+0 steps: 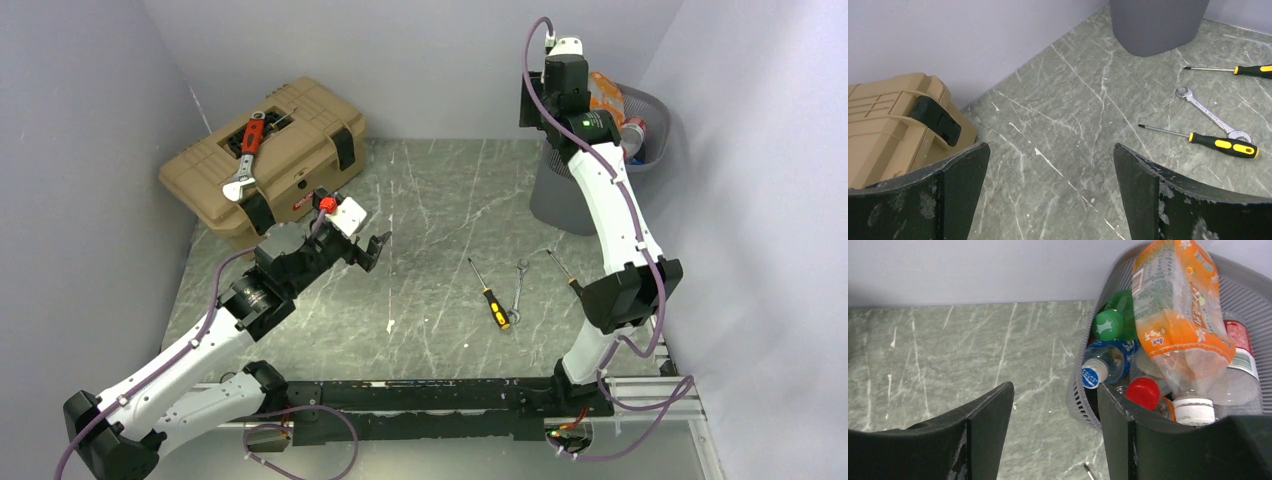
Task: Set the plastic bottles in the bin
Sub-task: Move the trash bin to the center of the board.
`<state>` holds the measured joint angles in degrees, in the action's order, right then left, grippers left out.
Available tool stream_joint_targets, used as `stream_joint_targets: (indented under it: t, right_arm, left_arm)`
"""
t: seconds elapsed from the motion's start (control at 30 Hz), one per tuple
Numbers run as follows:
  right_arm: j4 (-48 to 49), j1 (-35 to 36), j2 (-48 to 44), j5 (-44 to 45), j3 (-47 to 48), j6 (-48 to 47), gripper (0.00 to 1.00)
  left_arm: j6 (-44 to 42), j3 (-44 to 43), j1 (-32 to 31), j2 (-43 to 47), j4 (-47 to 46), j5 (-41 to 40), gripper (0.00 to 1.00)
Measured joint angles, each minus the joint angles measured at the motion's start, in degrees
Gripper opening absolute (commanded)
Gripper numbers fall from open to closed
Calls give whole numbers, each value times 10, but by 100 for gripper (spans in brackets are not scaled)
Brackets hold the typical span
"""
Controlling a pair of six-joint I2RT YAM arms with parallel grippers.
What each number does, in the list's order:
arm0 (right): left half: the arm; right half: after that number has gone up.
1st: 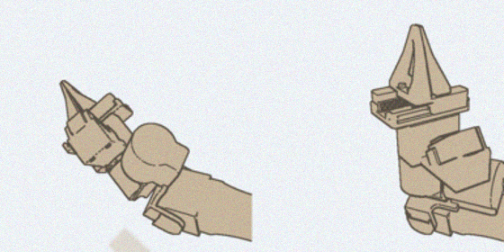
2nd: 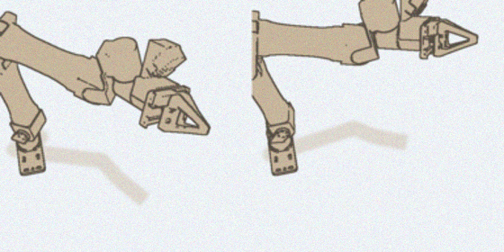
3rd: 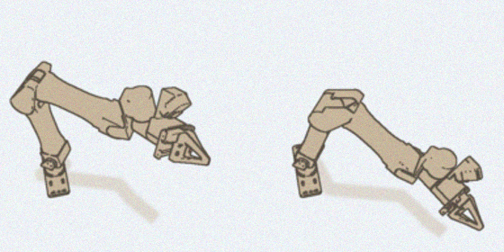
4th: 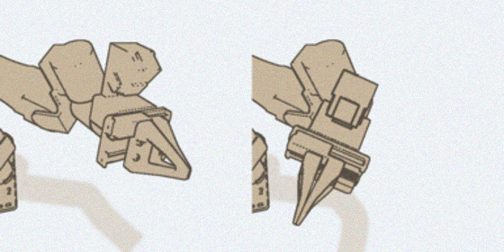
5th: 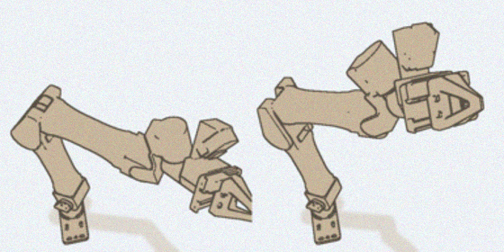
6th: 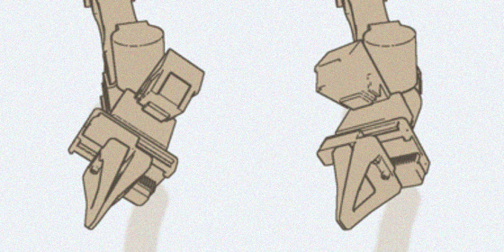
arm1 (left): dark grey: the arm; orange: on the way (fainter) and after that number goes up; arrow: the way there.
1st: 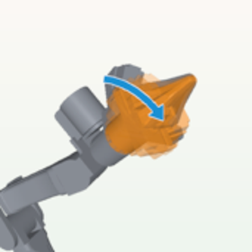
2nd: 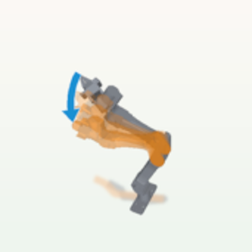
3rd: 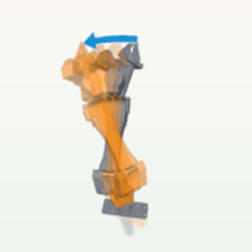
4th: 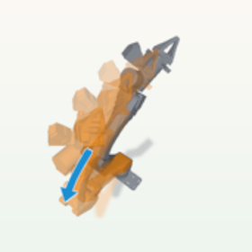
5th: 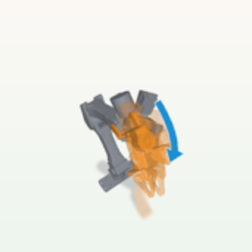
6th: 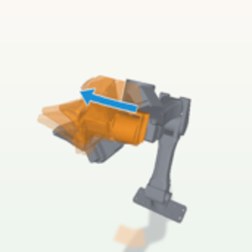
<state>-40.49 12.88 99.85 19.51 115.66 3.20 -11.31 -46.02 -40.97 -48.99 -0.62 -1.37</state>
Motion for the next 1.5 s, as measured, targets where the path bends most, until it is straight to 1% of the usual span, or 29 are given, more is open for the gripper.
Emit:
stream_joint_targets:
  t: [0.17, 0.2, 0.53, 0.6, 0.87, 1.03, 1.17, 1.27, 1.33, 1.5]
  right_arm:
    - [0, 0, 7, 25, 0, -4, 54]
    - [0, 0, 9, 29, -2, -5, 53]
    - [-2, 0, 25, 56, -33, -7, 53]
    - [-3, 0, 28, 57, -44, -8, 51]
    - [0, -2, 32, 71, -48, -24, 34]
    - [3, -4, 32, 76, -50, -28, 27]
    - [7, -5, 32, 78, -51, -31, 16]
    - [11, -4, 32, 72, -51, -32, 5]
    - [13, -4, 32, 67, -51, -31, 0]
    - [3, 2, 32, 68, -47, -23, 0]
  left_arm:
    - [0, 0, 0, 0, 0, 0, 100]
    - [0, 0, 0, 0, 0, 0, 100]
    - [1, 0, -8, 0, 0, 1, 100]
    - [1, 0, -10, 0, 0, 0, 99]
    - [0, 0, -17, 0, 0, 1, 99]
    - [0, 0, -17, 0, 0, 0, 100]
    - [0, 0, -18, 0, 0, 0, 99]
    - [0, 0, -18, 0, 0, 0, 99]
    - [0, 0, -19, 0, 0, 0, 99]
    - [0, 0, -19, 0, 0, 0, 99]
